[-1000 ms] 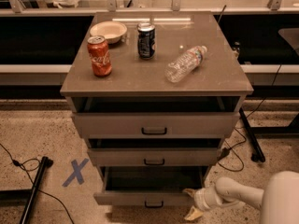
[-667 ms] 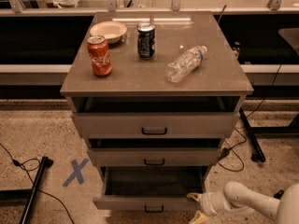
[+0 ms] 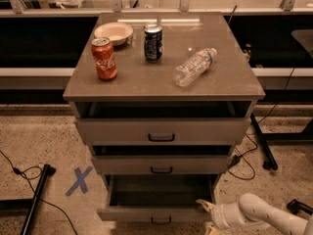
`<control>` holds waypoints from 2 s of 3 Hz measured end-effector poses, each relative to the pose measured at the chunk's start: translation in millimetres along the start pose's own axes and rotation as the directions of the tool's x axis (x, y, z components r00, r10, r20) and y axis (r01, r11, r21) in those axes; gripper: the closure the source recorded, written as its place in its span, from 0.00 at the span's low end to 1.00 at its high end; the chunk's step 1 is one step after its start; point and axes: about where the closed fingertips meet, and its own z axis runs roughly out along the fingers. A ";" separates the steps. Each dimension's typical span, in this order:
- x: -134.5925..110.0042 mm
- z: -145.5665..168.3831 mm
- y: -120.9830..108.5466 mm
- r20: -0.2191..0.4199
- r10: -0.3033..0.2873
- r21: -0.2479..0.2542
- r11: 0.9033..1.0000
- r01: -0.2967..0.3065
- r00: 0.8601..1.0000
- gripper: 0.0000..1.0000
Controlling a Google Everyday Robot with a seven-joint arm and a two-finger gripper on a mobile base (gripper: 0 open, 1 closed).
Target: Open bottom drawer
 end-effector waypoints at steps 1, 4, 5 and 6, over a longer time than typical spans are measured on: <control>-19.7 -5.3 -21.9 0.023 -0.061 0.045 0.997 0.060 0.998 0.00; -24.1 14.4 -104.9 0.044 0.010 0.099 0.995 -0.014 0.999 0.49; -16.8 28.2 -125.0 0.055 0.031 0.114 0.993 -0.037 0.998 0.67; -8.9 43.3 -133.9 0.057 0.016 0.124 0.992 -0.023 0.998 0.66</control>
Offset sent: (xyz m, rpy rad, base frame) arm 0.0894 0.0178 0.0362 0.0187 -0.1195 -0.0205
